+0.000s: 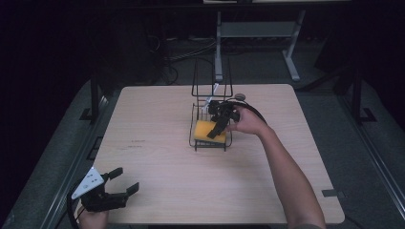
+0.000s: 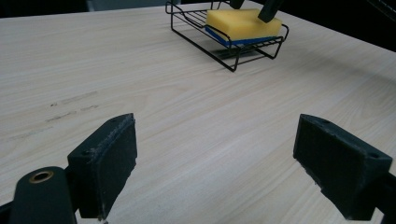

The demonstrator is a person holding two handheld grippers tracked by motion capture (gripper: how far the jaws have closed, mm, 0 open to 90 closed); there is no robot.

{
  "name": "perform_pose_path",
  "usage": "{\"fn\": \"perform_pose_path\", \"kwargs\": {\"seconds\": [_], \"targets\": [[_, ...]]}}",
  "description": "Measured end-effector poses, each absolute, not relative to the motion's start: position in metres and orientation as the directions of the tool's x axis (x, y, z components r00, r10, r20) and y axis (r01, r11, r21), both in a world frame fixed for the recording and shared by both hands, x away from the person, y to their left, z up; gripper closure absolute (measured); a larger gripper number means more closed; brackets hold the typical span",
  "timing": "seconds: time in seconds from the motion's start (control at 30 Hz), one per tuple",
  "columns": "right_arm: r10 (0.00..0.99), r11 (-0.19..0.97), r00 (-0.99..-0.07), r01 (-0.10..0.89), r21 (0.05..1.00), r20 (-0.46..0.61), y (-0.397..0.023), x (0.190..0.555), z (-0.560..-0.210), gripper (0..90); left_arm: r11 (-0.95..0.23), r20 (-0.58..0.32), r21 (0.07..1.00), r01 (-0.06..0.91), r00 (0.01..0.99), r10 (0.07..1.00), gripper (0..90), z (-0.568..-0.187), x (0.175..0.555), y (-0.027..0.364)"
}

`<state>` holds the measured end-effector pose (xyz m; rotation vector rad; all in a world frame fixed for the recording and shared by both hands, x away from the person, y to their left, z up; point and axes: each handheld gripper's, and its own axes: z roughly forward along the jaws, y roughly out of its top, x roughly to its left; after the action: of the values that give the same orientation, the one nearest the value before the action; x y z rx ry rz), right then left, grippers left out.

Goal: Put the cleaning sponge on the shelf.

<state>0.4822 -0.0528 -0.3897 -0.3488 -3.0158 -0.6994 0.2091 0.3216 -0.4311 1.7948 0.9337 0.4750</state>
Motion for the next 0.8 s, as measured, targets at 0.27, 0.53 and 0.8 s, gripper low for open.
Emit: {"fn": "perform_pose_path", "kwargs": {"seconds": [0.27,0.53,0.8], "targets": [[0.197,0.876,-0.978,0.207,0.436,0.067,-0.052,0.477,-0.383,16.9,-0.187,-0.101,0.907,0.379,0.623,0.776,12.9,-0.432,0.209,0.321],[0.185,0.877,-0.981,0.19,0.441,0.055,-0.05,0.472,-0.38,16.8,-0.186,-0.101,0.908,0.377,0.625,0.774,12.8,-0.432,0.209,0.321],[0.177,0.88,-0.983,0.181,0.439,0.05,-0.048,0.464,-0.375,16.3,-0.194,-0.095,0.907,0.374,0.631,0.77,12.8,-0.431,0.209,0.32]]}}
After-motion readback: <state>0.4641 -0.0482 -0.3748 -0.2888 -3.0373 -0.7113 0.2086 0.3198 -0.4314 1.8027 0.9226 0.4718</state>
